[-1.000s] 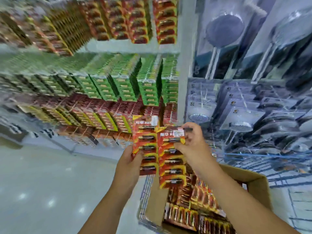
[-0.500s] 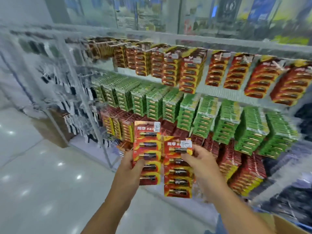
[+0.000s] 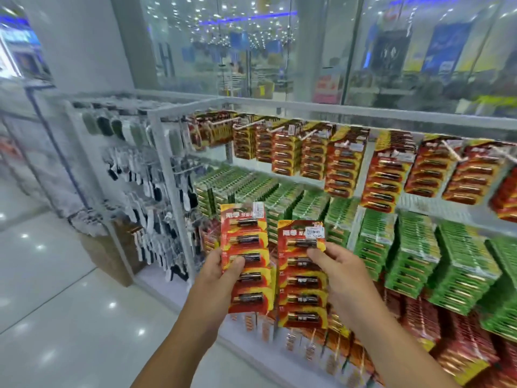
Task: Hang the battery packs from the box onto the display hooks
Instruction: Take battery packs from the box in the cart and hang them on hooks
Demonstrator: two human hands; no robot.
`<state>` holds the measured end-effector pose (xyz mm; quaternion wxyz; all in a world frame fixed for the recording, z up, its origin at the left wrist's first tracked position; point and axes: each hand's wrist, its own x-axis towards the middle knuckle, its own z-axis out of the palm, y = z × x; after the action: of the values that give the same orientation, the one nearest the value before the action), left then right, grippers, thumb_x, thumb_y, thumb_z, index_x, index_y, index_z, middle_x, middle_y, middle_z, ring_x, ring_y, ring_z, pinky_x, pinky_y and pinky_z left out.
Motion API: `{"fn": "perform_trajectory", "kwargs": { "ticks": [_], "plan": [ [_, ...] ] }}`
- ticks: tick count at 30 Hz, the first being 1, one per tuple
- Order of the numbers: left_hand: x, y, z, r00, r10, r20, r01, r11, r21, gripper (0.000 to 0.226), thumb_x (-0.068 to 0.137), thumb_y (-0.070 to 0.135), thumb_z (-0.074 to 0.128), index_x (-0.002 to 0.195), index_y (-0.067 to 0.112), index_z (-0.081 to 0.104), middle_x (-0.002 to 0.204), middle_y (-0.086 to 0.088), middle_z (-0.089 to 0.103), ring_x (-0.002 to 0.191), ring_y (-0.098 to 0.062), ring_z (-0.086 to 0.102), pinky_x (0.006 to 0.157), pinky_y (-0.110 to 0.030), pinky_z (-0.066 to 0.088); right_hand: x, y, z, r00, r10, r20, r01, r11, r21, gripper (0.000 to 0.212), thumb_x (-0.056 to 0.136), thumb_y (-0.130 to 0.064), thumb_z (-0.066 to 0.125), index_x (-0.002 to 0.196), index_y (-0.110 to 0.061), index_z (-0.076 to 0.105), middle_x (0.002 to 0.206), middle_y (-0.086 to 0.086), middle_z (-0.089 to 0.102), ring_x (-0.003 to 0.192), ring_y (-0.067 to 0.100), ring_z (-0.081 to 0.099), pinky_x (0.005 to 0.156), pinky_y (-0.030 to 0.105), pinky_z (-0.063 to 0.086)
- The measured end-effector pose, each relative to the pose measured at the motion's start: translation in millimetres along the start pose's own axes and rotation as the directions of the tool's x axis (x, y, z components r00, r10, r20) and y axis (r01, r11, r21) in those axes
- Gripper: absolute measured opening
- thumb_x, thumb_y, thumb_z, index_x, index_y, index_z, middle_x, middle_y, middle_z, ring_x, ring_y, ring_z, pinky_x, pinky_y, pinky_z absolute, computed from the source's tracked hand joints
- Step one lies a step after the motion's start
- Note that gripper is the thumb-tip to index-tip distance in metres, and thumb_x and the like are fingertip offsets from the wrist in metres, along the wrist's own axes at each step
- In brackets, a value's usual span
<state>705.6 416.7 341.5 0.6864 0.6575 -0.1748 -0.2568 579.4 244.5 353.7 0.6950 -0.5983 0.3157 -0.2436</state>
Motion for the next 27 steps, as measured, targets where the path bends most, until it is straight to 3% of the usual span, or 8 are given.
{"fn": "perform_trajectory", "kwargs": {
  "ticks": [3,8,14,17,21,22,25,27],
  "plan": [
    [41,11,1,0.999,0.051,-0.007,-0.051,0.999,0.017,0.039,0.098,0.046,0.065,0.134,0.031,0.059,0.123,-0.001,0.076,0.107,-0.024,0.076,0.087,-0.049,0.063,39,-11,8,1.000,0.001,-0.013,0.000,0.999,0.039,0.023,0.100,-0.021,0.069,0.082,-0.031,0.078,0.094,-0.011,0.080,0.097,0.013,0.073,0.107,0.048,0.050],
    [101,38,5,0.993,0.120,0.016,-0.120,0.992,0.044,0.017,0.105,0.031,0.059,0.121,0.030,0.062,0.103,0.003,0.080,0.090,-0.020,0.079,0.064,-0.032,0.063,95,-41,15,0.998,-0.058,-0.008,0.058,0.994,0.096,0.016,0.104,-0.022,0.063,0.109,-0.020,0.078,0.101,0.002,0.082,0.097,0.025,0.078,0.098,0.056,0.057],
    [160,60,15,0.986,0.164,0.038,-0.164,0.986,-0.009,0.019,0.104,0.031,0.059,0.122,0.036,0.060,0.100,0.012,0.080,0.085,-0.013,0.079,0.059,-0.025,0.061,143,-66,24,0.992,-0.118,-0.040,0.122,0.984,0.128,0.021,0.103,-0.022,0.065,0.093,-0.028,0.083,0.102,-0.002,0.081,0.103,0.023,0.076,0.102,0.054,0.055],
    [191,65,19,0.983,0.162,0.087,-0.163,0.987,0.000,0.024,0.103,0.033,0.060,0.127,0.033,0.060,0.104,0.011,0.080,0.089,-0.013,0.078,0.062,-0.026,0.062,163,-75,30,0.986,-0.141,-0.085,0.153,0.977,0.148,0.014,0.103,-0.021,0.065,0.102,-0.021,0.079,0.100,-0.005,0.082,0.099,0.018,0.077,0.094,0.046,0.059],
    [229,70,22,0.970,0.168,0.176,-0.171,0.985,0.002,0.018,0.104,0.034,0.058,0.121,0.037,0.061,0.105,0.012,0.079,0.092,-0.011,0.078,0.068,-0.028,0.062,189,-80,38,0.975,-0.155,-0.160,0.182,0.968,0.173,0.013,0.103,-0.017,0.065,0.094,-0.023,0.073,0.084,-0.013,0.080,0.077,0.001,0.076,0.077,0.034,0.058],
    [239,71,23,0.965,0.167,0.202,-0.170,0.986,-0.004,0.017,0.104,0.034,0.058,0.120,0.037,0.061,0.104,0.014,0.079,0.091,-0.009,0.078,0.066,-0.025,0.061,195,-81,40,0.969,-0.162,-0.186,0.196,0.963,0.184,0.006,0.101,-0.020,0.067,0.101,-0.021,0.074,0.091,-0.013,0.081,0.086,0.002,0.076,0.084,0.039,0.059],
    [267,73,26,0.950,0.172,0.260,-0.181,0.984,0.008,0.016,0.104,0.032,0.058,0.120,0.036,0.061,0.100,0.019,0.078,0.087,-0.003,0.076,0.065,-0.022,0.060,213,-84,45,0.947,-0.168,-0.275,0.222,0.958,0.179,0.056,0.092,-0.037,0.078,0.142,-0.017,0.063,0.140,-0.005,0.067,0.135,0.018,0.058,0.117,0.055,0.043],
    [285,74,27,0.940,0.168,0.297,-0.181,0.983,0.016,0.018,0.103,0.036,0.059,0.121,0.038,0.061,0.105,0.017,0.078,0.091,-0.005,0.077,0.074,-0.029,0.061,220,-88,48,0.933,-0.159,-0.323,0.228,0.955,0.189,0.056,0.093,-0.036,0.078,0.143,-0.018,0.061,0.145,-0.006,0.063,0.141,0.021,0.052,0.119,0.057,0.039]
  ]
}}
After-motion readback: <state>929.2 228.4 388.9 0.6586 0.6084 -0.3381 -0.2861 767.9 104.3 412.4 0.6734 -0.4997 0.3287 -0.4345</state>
